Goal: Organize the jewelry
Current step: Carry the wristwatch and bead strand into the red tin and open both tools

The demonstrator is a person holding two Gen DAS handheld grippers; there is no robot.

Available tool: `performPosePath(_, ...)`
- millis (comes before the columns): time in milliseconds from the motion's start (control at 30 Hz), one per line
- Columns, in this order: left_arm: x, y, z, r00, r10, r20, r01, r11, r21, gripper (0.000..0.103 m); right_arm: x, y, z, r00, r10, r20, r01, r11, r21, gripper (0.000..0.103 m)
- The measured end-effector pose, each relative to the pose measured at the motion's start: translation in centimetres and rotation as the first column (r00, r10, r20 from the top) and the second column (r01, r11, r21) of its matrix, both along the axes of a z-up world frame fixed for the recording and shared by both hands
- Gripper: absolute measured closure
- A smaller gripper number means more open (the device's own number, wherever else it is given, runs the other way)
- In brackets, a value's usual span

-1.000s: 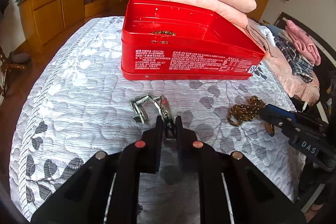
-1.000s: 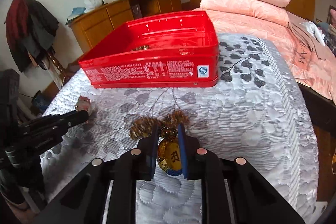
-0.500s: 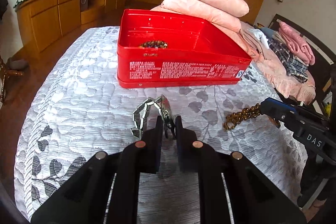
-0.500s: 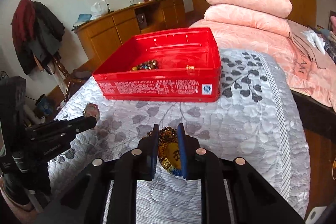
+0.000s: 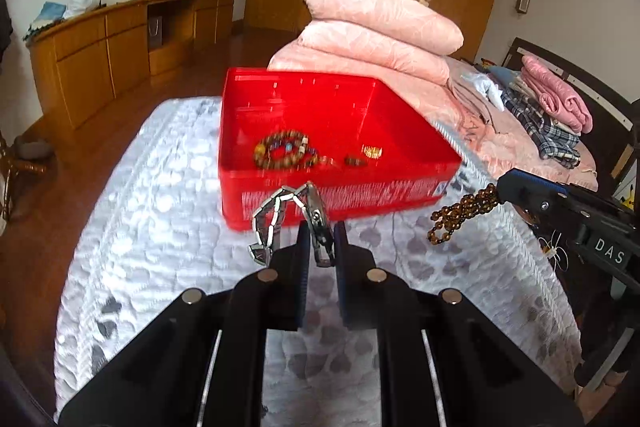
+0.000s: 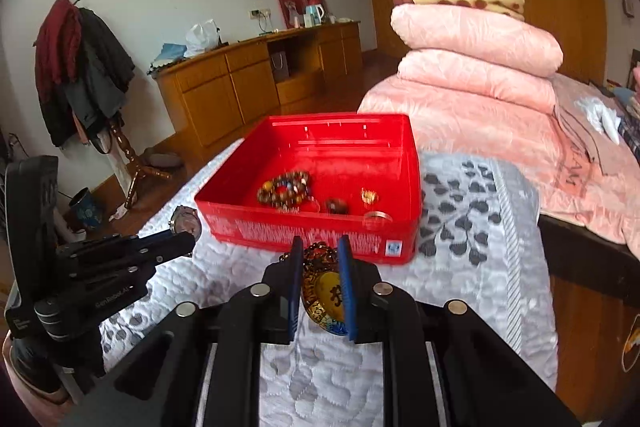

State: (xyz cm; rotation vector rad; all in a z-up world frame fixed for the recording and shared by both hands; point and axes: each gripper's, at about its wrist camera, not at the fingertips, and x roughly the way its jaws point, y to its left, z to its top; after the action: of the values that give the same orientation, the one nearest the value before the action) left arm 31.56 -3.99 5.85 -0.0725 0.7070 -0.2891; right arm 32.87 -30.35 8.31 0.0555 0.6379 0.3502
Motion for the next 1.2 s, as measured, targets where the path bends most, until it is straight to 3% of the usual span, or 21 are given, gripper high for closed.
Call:
performPosePath(200,1.8,-0.5,1.9,1.0,-0.012,0.024,0.012,1.0,-0.004,0.092,1.8,0.3,1.8,1.0,0.006,0.025,-0.006,1.0,0.007,0.086)
performPosePath(500,7.1,-1.3,3.7,1.0,0.004,0.023,-0.004,1.0,0.012,0.092,7.6,0.6,2.2,1.0,-0.012,-0.01,0.013,0.999,0.029,0.086)
performPosePath(767,12.6,-1.5,2.0,0.999,0.037,-0.038,-0.035,0.999,0.039,0.092,12.1,1.1,1.1,0.998,-0.03,-0.053,0.03,1.0,0.001,0.086)
performPosePath(967,15.7,-1.4,0.4,0.995,0.058,-0.077,-0.054,0.997,0.053,0.092,14.6,1.5,-0.5,0.995,-0.031,-0.096,0.031,1.0,0.001,0.095)
performPosePath(1067,16.8,-1.4,-0.3,0.993,0.062,-0.105,-0.057,0.997,0.049,0.092,15.3,1.6,-0.9,0.994,-0.028,-0.105,0.028,1.0,-0.004,0.094)
performPosePath(1167,17.5,-1.3,-0.9,0.989,0.065,-0.13,-0.061,0.997,0.036,0.088,15.6,1.6,-1.0,0.995,-0.032,-0.099,0.032,0.999,-0.003,0.092)
performPosePath(1200,17.4,-1.3,-0.9,0.99,0.071,-0.122,-0.066,0.997,0.04,0.077,15.6,1.5,-1.0,0.995,-0.035,-0.098,0.035,0.999,-0.004,0.092)
